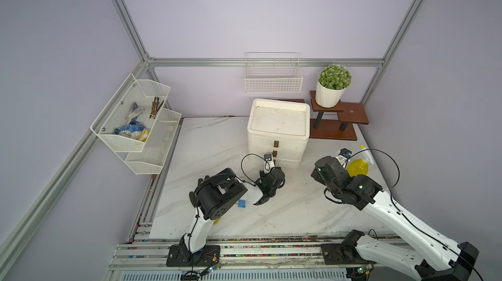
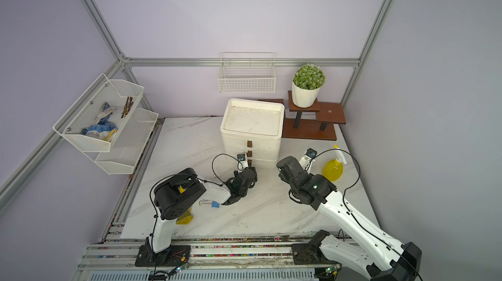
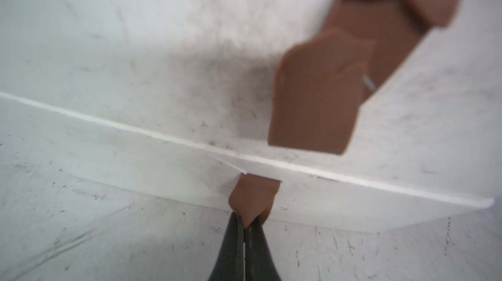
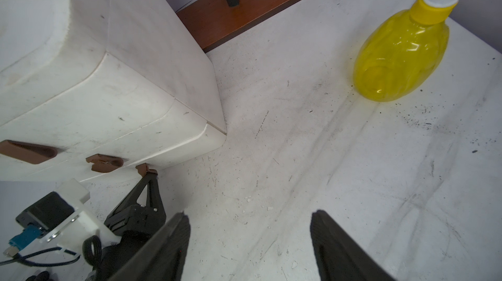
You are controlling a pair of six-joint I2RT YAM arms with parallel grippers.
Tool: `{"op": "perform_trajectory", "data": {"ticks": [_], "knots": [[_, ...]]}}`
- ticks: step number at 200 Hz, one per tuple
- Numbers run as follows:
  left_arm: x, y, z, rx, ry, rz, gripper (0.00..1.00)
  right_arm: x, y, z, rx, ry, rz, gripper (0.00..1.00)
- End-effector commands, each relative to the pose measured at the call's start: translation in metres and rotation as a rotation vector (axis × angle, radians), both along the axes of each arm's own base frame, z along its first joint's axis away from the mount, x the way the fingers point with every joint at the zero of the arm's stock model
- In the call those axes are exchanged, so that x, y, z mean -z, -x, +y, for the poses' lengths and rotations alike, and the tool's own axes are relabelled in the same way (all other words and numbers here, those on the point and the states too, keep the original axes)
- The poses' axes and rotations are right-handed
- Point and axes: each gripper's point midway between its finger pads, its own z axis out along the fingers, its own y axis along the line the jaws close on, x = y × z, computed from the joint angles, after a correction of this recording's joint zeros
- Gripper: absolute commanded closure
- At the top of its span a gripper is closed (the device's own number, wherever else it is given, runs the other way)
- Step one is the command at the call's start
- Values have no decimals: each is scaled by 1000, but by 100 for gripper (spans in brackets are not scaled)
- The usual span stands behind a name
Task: Put the binder clips in the drawer according to color
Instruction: Open the drawer in the storage box.
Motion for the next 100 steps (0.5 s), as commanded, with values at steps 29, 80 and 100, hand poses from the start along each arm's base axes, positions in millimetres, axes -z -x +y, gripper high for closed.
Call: {"op": "perform_trajectory", "data": {"ticks": [29,80,100], "knots": [[-13,28,16,-30,46,-4,100,2,-3,2,-5,-33,-25,24],[-12,63,15,-23,76,61,100,5,-4,2,-6,-35,-29,24],[-15,80,19,-30,106,86,100,6,-5,3,-5,-36,-29,24]]}}
